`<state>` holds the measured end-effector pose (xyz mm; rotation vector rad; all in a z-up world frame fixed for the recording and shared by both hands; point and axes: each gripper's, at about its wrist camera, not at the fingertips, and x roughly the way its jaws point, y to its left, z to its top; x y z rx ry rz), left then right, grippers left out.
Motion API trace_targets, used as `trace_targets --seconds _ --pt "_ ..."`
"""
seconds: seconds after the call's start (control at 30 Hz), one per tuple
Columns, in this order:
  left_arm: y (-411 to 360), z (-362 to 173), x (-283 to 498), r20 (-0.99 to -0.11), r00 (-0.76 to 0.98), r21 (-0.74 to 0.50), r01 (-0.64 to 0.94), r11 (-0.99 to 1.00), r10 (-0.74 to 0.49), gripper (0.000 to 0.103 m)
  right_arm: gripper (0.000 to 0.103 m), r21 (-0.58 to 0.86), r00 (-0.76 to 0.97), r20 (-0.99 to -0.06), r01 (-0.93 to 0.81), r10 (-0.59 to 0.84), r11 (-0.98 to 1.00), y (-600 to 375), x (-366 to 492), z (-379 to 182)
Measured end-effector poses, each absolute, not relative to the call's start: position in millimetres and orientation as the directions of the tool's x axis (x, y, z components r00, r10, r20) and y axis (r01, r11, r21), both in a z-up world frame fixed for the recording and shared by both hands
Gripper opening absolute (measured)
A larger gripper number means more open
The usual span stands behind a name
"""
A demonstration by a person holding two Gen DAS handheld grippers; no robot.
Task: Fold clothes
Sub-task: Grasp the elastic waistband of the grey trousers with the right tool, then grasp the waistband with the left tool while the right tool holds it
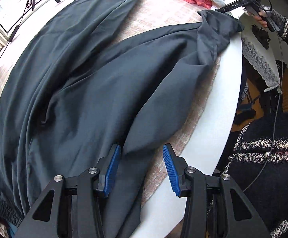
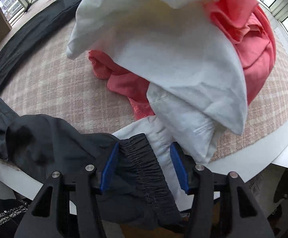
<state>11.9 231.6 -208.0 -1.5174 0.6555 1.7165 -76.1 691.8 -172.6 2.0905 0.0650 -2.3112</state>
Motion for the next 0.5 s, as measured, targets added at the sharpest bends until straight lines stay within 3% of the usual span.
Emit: trace_targets --seconds 0.03,0.07,0.1,0.27,0.4,0.5 --pt "234 -211 11 -0.981 -0.02 -0.1 -0.796 -0.596 0.192 0.043 0.05 -0.014 -0.093 -0.996 0.065 0.008 -0.998 688 -75 -174" --pt "237 -214 11 -0.981 -0.016 -0.103 -0.796 -0.596 0.191 0.043 0.031 -0.031 -0.098 -0.995 0.091 0.022 -0.995 683 -73 -173" --pt "240 -218 10 -0.982 -0.012 -0.106 -0.796 -0.596 0.191 0.042 0.028 -0.05 -0.099 -0.994 0.121 0.038 -0.991 677 -70 -170" --pt "252 -231 8 -0.984 -0.009 -0.101 -0.796 -0.597 0.179 0.04 0.024 -0.103 -0.223 -0.973 0.186 0.06 -0.977 655 -58 -118" --pt "252 -232 5 -0.979 0.025 -0.146 -0.776 -0.613 0.203 0.04 0.022 -0.084 -0.496 -0.869 0.147 0.0 -0.986 663 -46 -13" --pt "254 -231 10 -0.98 0.033 -0.15 -0.775 -0.613 0.198 0.04 0.022 -0.059 -0.472 -0.882 0.066 0.021 -0.996 682 -29 -26"
